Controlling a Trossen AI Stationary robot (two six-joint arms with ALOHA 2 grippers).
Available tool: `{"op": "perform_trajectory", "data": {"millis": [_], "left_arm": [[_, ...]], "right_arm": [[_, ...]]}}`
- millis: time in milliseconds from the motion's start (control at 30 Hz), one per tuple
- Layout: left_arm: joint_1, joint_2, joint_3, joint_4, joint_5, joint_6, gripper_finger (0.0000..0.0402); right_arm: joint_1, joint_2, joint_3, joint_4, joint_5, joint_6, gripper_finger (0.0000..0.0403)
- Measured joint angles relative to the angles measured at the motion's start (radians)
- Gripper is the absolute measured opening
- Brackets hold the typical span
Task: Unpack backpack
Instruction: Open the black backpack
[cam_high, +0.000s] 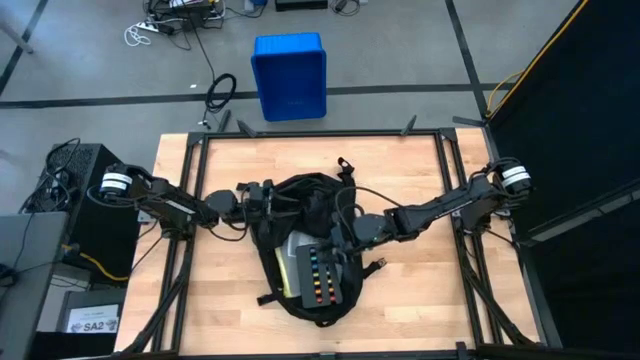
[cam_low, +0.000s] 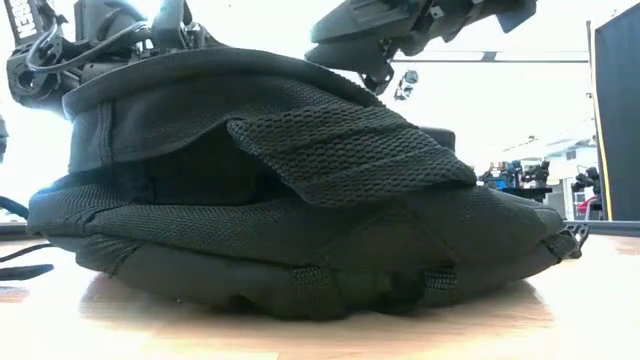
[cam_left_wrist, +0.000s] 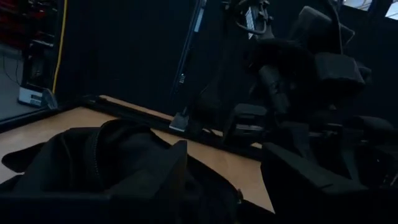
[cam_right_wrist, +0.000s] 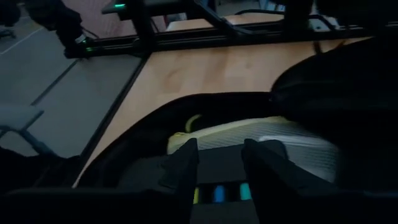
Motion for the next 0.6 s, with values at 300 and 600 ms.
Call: {"op": "perform_trajectory", "data": {"millis": [300,600], "left_arm": [[0.000,0.000,0.000,0.067,0.056,0.000,0.0176],[0.000,0.000,0.000,0.152,0.149,0.022,0.0176]], "right_arm": [[0.068,0.000,0.000,0.000,-0.002,0.000,0.0108],[0.114,0.000,0.000,0.001,-0.031,0.085,0.0116]]}}
